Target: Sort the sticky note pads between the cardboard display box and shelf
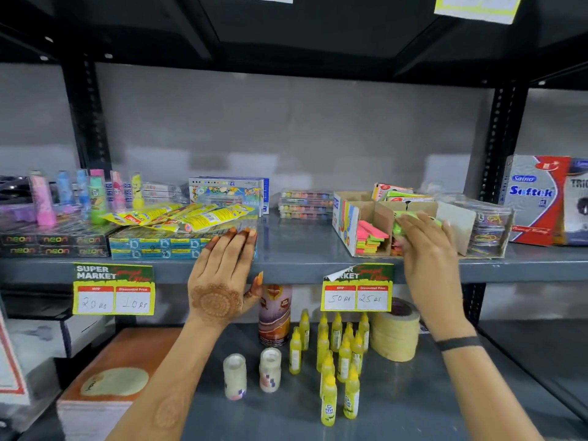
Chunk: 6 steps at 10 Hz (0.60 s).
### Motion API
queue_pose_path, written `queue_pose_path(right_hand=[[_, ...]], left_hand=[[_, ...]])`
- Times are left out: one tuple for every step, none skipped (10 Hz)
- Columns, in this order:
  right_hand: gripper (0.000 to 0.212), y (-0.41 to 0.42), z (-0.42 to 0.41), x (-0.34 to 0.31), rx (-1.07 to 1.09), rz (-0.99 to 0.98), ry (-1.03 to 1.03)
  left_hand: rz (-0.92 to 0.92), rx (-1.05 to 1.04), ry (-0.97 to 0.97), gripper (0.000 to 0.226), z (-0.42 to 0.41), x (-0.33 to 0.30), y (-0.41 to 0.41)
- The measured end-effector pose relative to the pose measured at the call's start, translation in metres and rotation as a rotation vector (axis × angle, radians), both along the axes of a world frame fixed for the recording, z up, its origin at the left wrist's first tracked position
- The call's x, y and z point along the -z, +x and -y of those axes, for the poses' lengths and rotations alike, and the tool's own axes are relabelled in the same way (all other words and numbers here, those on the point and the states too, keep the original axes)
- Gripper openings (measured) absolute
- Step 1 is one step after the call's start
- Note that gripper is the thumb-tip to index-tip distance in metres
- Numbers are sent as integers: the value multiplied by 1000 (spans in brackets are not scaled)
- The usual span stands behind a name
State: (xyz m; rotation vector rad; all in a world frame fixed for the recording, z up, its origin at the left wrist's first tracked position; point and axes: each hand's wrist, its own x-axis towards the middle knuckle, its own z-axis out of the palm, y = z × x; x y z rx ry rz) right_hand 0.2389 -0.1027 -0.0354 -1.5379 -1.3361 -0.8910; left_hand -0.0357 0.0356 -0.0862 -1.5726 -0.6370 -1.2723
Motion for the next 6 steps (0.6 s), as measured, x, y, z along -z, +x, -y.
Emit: queue_pose_path(right_hand=[[48, -2, -7, 3, 45, 26, -118], [74, -2, -13, 7, 135, 93, -214], [87, -2, -15, 10, 171, 108, -272], [92, -3, -14, 9, 192, 89, -325], [94, -1, -13, 7, 150, 59, -350], [95, -6, -8, 2, 57, -17, -291]], left_hand=[[-1, 10, 1, 53, 1, 0, 0], [-1, 12, 4, 53, 0, 0, 0], [-9, 16, -8, 53, 0, 0, -1], [0, 15, -24, 53, -1, 1, -2], [3, 16, -37, 53, 0, 1, -3], [84, 69, -131, 52, 13, -1, 5]])
